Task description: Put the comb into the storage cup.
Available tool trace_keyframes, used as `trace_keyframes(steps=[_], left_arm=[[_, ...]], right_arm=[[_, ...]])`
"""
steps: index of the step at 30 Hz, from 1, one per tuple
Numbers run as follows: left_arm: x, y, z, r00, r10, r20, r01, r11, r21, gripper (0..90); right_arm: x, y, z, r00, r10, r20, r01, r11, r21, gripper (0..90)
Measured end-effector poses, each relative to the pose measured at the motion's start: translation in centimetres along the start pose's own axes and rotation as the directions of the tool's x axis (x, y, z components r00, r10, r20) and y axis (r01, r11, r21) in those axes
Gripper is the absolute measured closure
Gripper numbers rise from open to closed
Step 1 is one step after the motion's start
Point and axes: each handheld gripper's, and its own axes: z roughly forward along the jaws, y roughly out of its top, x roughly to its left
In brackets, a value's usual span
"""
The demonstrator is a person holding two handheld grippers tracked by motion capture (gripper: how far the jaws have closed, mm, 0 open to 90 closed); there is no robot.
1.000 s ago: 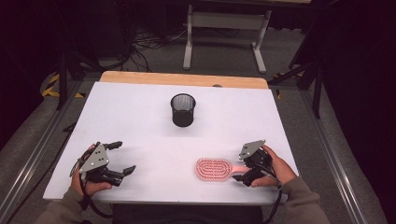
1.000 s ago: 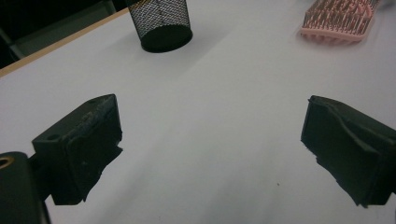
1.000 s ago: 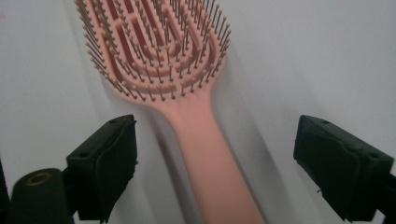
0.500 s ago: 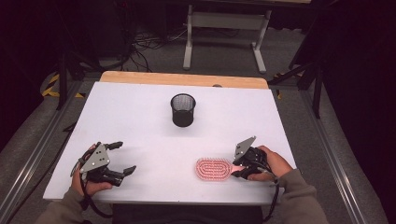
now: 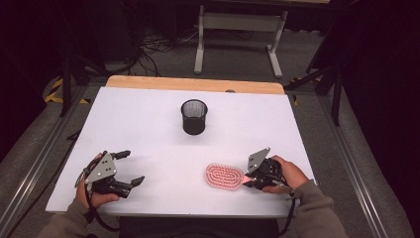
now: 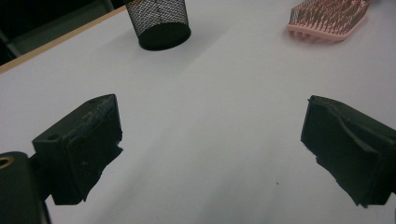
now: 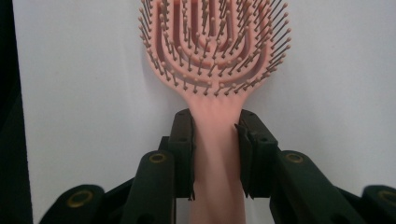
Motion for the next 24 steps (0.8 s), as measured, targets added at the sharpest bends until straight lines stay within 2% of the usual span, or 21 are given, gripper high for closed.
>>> trace_keyframes(steps=[7, 14, 17, 19, 24], left_arm=[[0.00, 0.00, -0.02, 1.0000, -0.001, 0.000, 0.001, 1.0000, -0.001, 6.0], [0.04, -0.01, -0.01, 1.0000, -0.001, -0.001, 0.001, 1.0000, -0.001, 6.0], [0.04, -0.02, -0.01, 1.0000, -0.003, 0.002, 0.003, 1.0000, -0.004, 6.0], [0.03, -0.02, -0.02, 1.0000, -0.002, 0.003, 0.002, 1.0000, -0.005, 5.9], [0.04, -0.02, -0.01, 1.0000, 0.000, 0.003, 0.000, 1.0000, -0.002, 6.0]], right_arm=[[-0.01, -0.14, -0.07, 0.9998, 0.008, 0.016, -0.007, 0.999, -0.053, 69.7], [-0.33, -0.33, -0.32, 0.9985, 0.037, 0.039, -0.032, 0.992, -0.126, 69.8], [-0.46, -0.42, -0.48, 0.9965, 0.060, 0.059, -0.049, 0.986, -0.161, 69.8], [-0.60, -0.49, -0.62, 0.9939, 0.082, 0.073, -0.066, 0.977, -0.202, 69.8], [-0.67, -0.45, -0.70, 0.9907, 0.101, 0.091, -0.076, 0.968, -0.240, 69.8]])
